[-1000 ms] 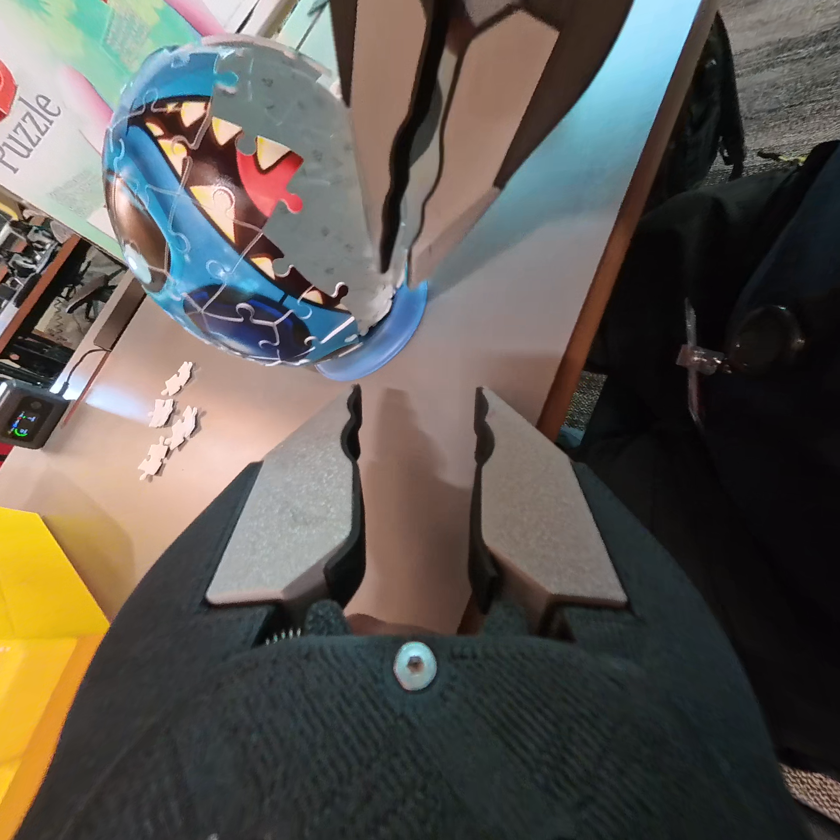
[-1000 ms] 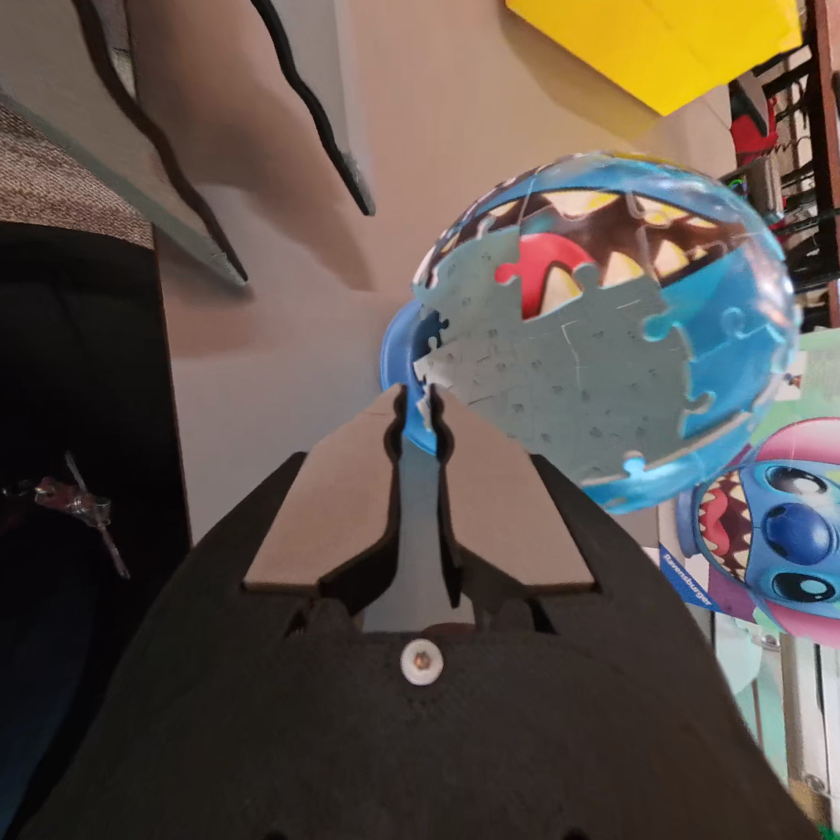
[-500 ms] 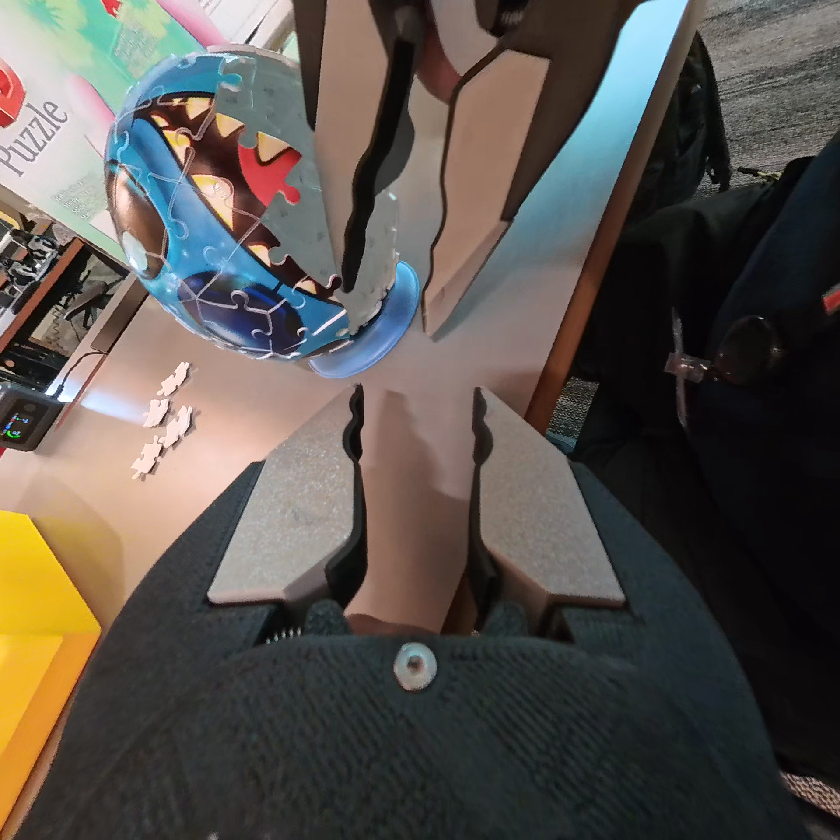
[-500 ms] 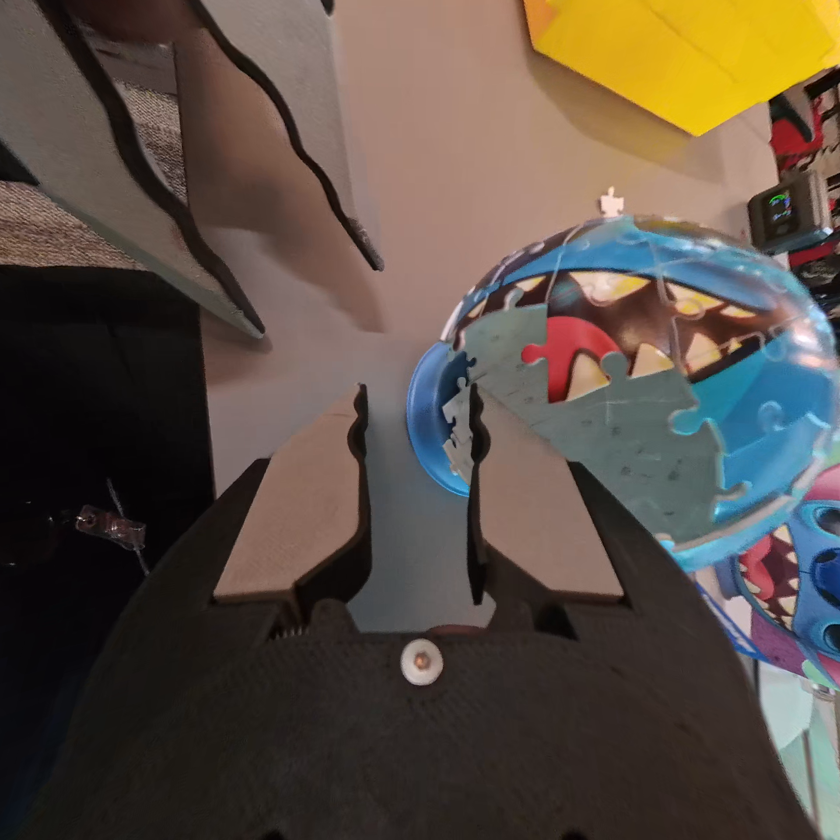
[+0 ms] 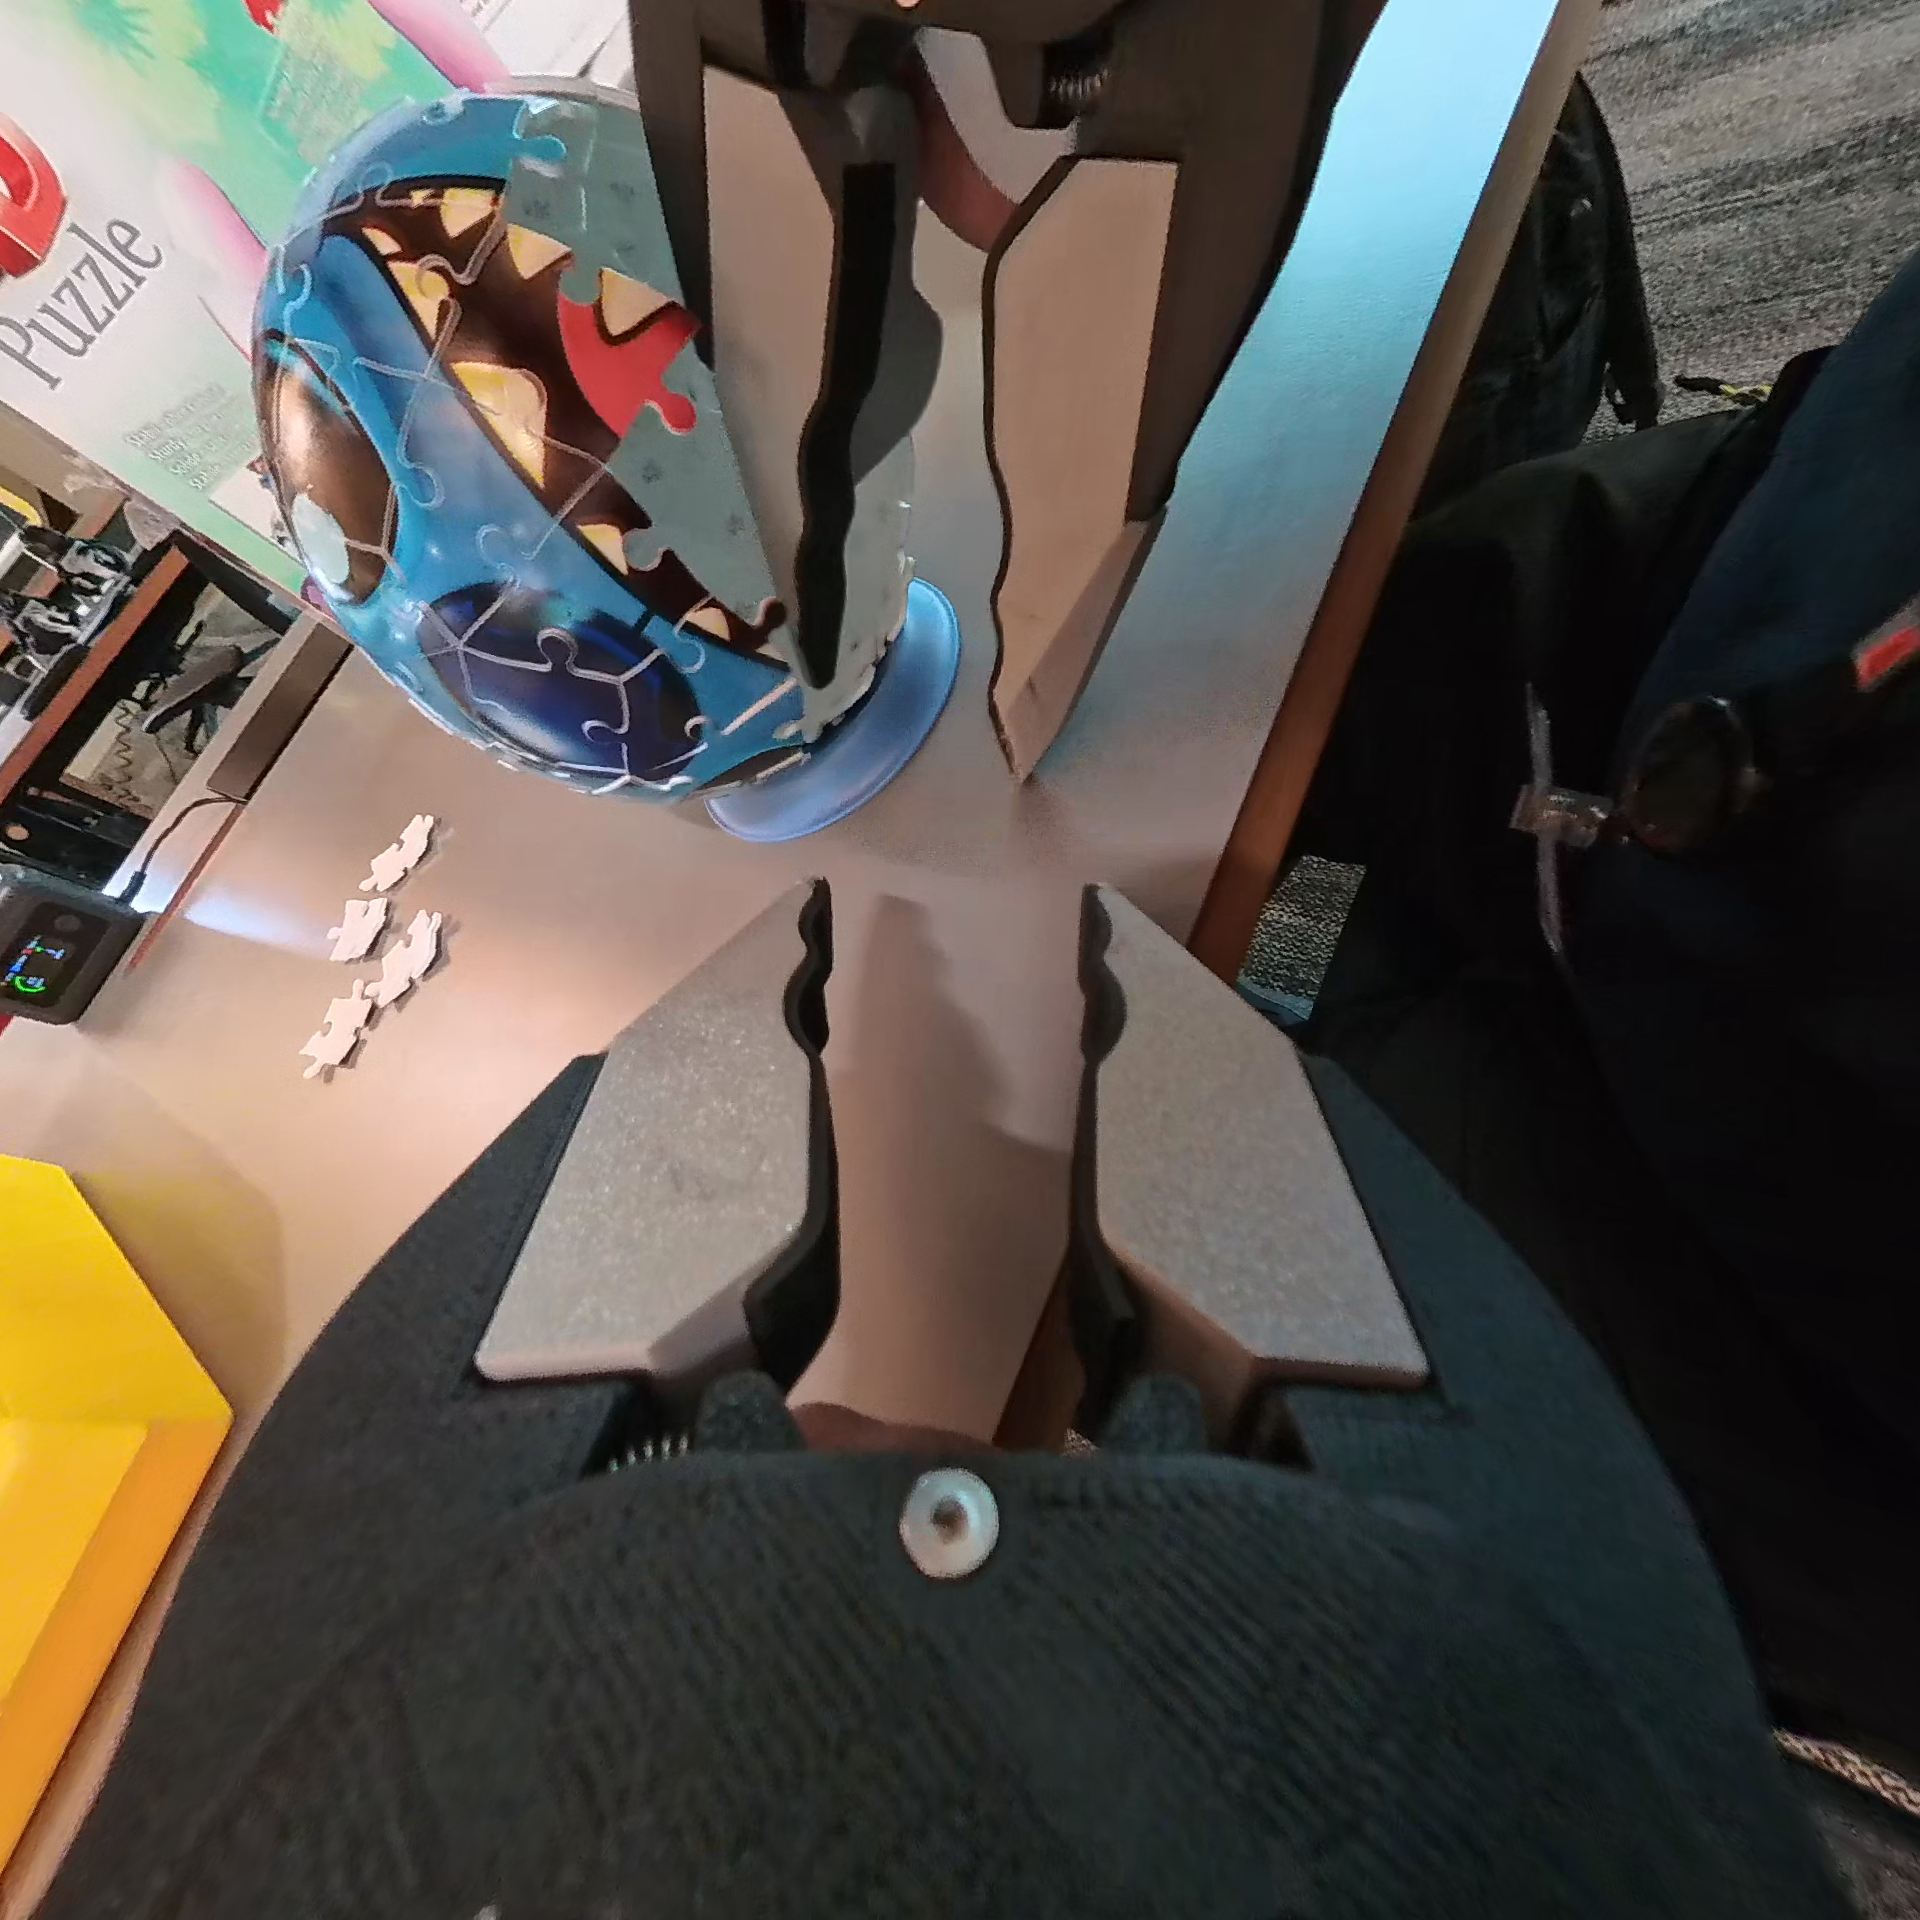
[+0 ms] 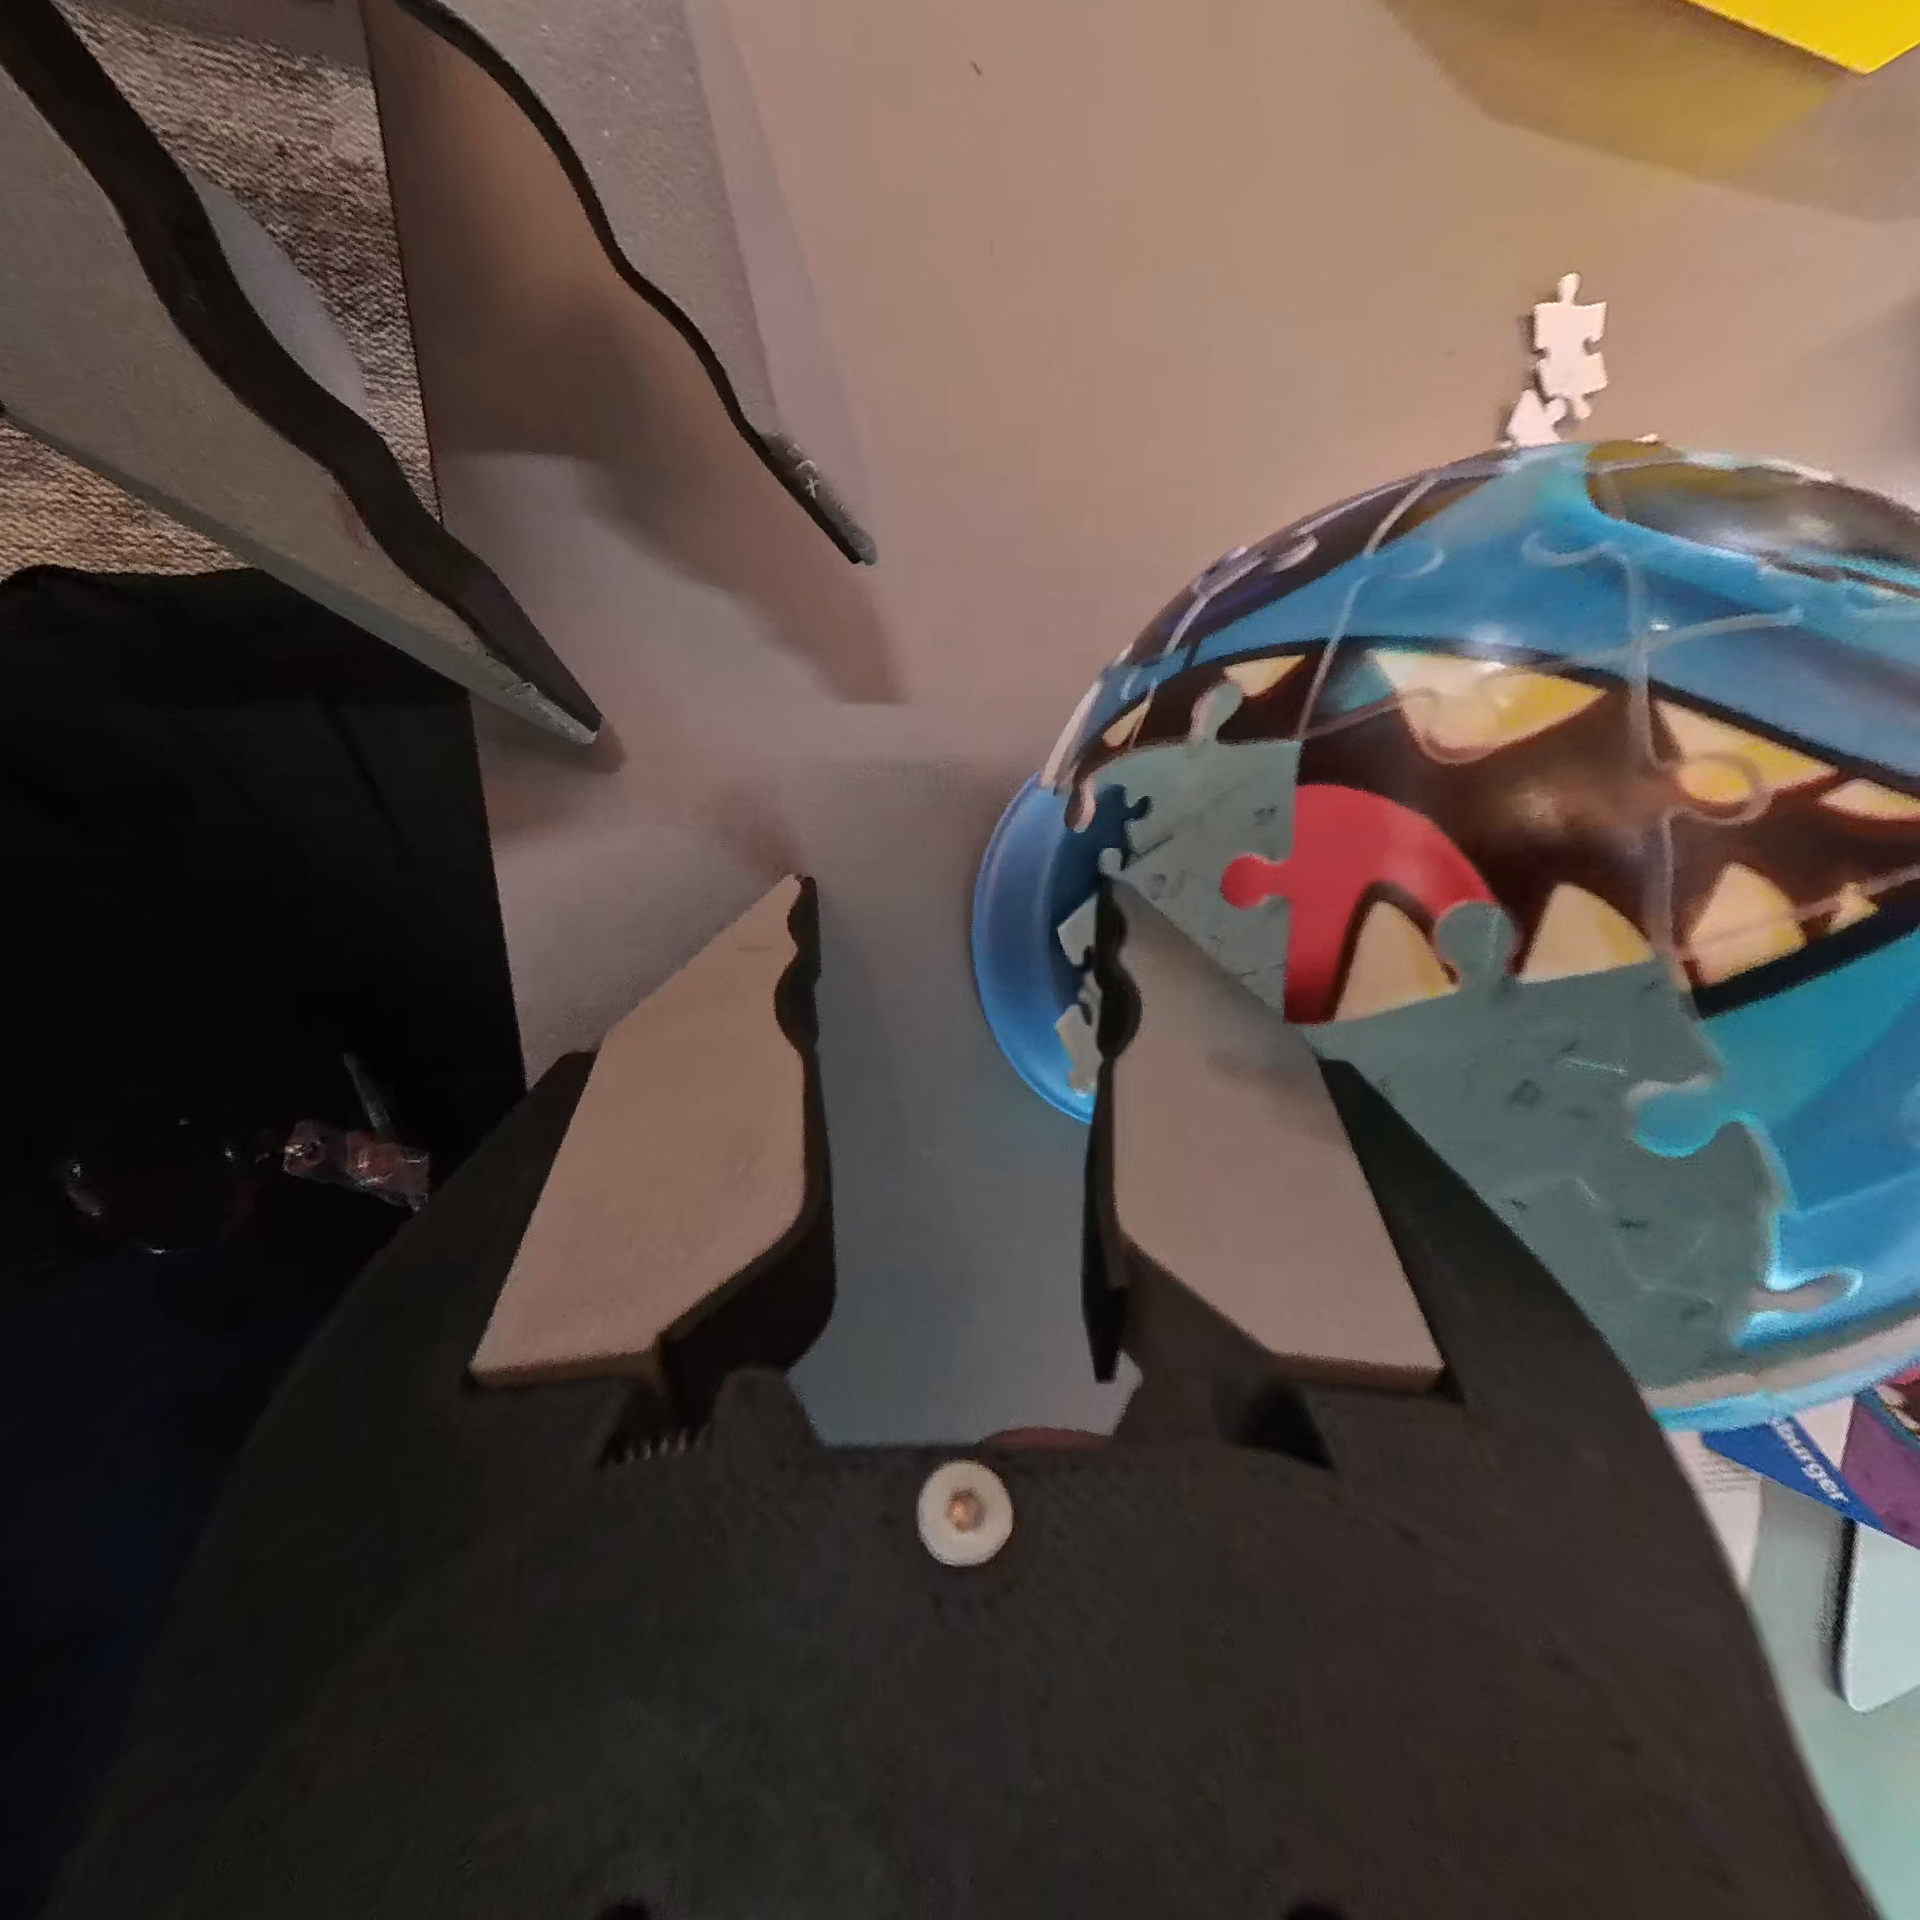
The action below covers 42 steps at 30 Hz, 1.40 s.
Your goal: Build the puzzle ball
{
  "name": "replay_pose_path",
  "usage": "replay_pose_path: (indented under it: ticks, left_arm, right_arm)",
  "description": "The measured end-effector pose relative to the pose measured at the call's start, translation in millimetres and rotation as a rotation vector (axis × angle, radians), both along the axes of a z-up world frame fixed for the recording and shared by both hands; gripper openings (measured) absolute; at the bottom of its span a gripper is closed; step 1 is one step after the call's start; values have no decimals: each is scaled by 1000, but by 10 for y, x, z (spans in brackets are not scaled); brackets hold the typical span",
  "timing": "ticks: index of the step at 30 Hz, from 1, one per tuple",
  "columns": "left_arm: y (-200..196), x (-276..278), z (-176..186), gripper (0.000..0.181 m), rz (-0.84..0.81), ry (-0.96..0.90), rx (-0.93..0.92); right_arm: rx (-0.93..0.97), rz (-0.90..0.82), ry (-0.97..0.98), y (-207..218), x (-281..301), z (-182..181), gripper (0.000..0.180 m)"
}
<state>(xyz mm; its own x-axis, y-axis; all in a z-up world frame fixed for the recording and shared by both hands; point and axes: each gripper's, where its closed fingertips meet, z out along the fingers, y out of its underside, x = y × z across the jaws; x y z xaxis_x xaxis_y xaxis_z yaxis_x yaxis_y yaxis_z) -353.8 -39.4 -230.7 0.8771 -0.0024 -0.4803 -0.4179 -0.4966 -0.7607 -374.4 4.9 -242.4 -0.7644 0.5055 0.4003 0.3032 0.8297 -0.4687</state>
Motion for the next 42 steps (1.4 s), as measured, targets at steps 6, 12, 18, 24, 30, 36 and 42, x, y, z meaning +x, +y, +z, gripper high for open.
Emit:
replay_pose_path:
  ticks: [6,12,18,24,30,36,42]
  left_arm:
    - [-42,-23,8,46,4,6,7]
    - [-82,-37,2,45,9,2,9]
    - [-95,-32,-2,45,6,4,10]
    - [-114,-28,16,45,8,5,17]
    - [-128,-25,24,45,8,7,16]
    - [-141,-30,29,45,13,7,19]
    - [-129,-14,6,45,6,5,12]
  right_arm:
    - [-37,-21,-89,-9,43,-40,41]
    - [-22,-24,-57,2,10,0,55]
    - [-55,-73,-105,22,36,-36,52]
    - [-89,-115,-106,49,4,-36,58]
    - [-149,-144,-153,35,35,-63,49]
    - [-139,-151,-134,59,34,-47,61]
    - [-162,-177,-144,91,-3,-55,62]
